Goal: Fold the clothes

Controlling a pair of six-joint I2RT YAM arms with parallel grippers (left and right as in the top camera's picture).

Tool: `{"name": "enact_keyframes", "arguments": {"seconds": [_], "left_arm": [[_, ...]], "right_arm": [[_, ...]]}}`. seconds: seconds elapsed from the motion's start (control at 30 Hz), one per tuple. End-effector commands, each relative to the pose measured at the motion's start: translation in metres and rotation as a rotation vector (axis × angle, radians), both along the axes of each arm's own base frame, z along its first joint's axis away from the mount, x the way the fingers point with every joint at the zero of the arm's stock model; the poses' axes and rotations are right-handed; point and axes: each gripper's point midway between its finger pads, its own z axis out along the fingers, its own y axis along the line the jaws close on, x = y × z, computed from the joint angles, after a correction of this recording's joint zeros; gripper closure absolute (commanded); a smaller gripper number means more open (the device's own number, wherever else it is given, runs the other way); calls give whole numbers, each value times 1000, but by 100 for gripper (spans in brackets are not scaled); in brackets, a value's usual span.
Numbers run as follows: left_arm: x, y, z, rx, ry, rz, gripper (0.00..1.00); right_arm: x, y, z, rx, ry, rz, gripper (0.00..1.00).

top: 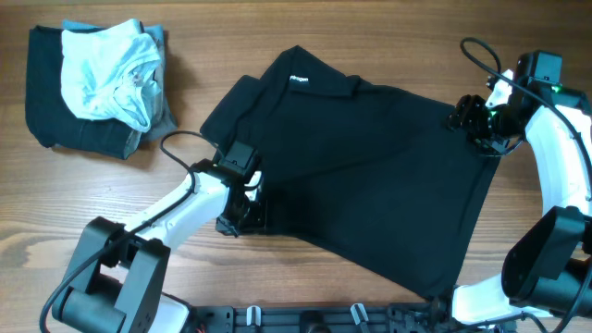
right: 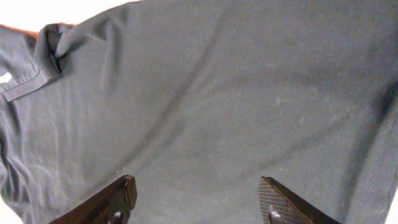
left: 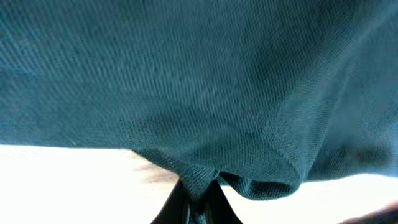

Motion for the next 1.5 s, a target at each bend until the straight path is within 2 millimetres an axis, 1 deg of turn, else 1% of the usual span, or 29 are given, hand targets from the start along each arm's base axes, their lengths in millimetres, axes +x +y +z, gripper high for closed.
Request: {"name": "enact_keyframes", "arguments": {"seconds": [0.0, 0.1, 0.27, 0.4, 0.43, 0.53, 0.63, 0.7, 0.77, 0.9, 0.93, 0.97, 1.0, 1.03, 1.07, 1.13, 1.2, 1.27, 1.33, 1.47], "left_arm": [[-10, -30, 30, -172, 100, 13, 96], [-15, -34, 46, -178, 148, 37, 96], [-24, -31, 76, -158, 191, 55, 96], [-24, -31, 95, -177, 154, 50, 96], [-21, -32, 104, -193, 111, 45, 96], [-15, -27, 111, -178, 46, 40, 96], [-2, -20, 109, -130, -36, 37, 96], [5, -21, 109, -130, -66, 36, 96], [6, -23, 109, -138, -73, 33, 96], [1, -29, 109, -140, -73, 0, 96], [-2, -33, 109, -143, -76, -19, 90], [-5, -38, 109, -146, -78, -41, 74], [-8, -41, 110, -148, -79, -60, 56], [-12, -44, 109, -143, -80, -84, 48], [-15, -45, 108, -129, -84, -102, 45], [-18, -39, 104, -70, -93, -125, 44], [-20, -25, 99, 16, -99, -129, 45], [-20, -8, 96, 115, -100, -87, 46], [-20, 3, 92, 179, -102, -48, 46], [-24, 7, 79, 198, -80, -12, 47]], "right_arm": [[-1, 1, -6, -7, 11, 22, 32], [-1, 1, -6, -7, 11, 22, 32], [-1, 1, -6, -8, 10, 23, 32], [0, 1, -6, -8, 9, 23, 32], [0, 1, -6, -9, 9, 22, 32], [0, 1, -5, -9, 7, 22, 31], [0, 1, -5, -9, 7, 22, 32], [0, 1, -5, -9, 7, 22, 31], [0, 1, -5, -9, 8, 22, 31], [-1, 1, -6, -8, 10, 22, 31], [-1, 1, -6, -8, 11, 22, 31], [-1, 1, -6, -8, 10, 22, 31], [-1, 1, -6, -8, 10, 21, 30], [0, 1, -6, -8, 10, 22, 31], [0, 1, -6, -8, 10, 22, 30], [0, 1, -6, -8, 10, 22, 30], [-1, 1, -6, -8, 10, 22, 28], [-1, 1, -6, -8, 10, 22, 28], [-1, 1, -6, -8, 10, 22, 27], [-1, 1, -6, -8, 11, 22, 27]]}}
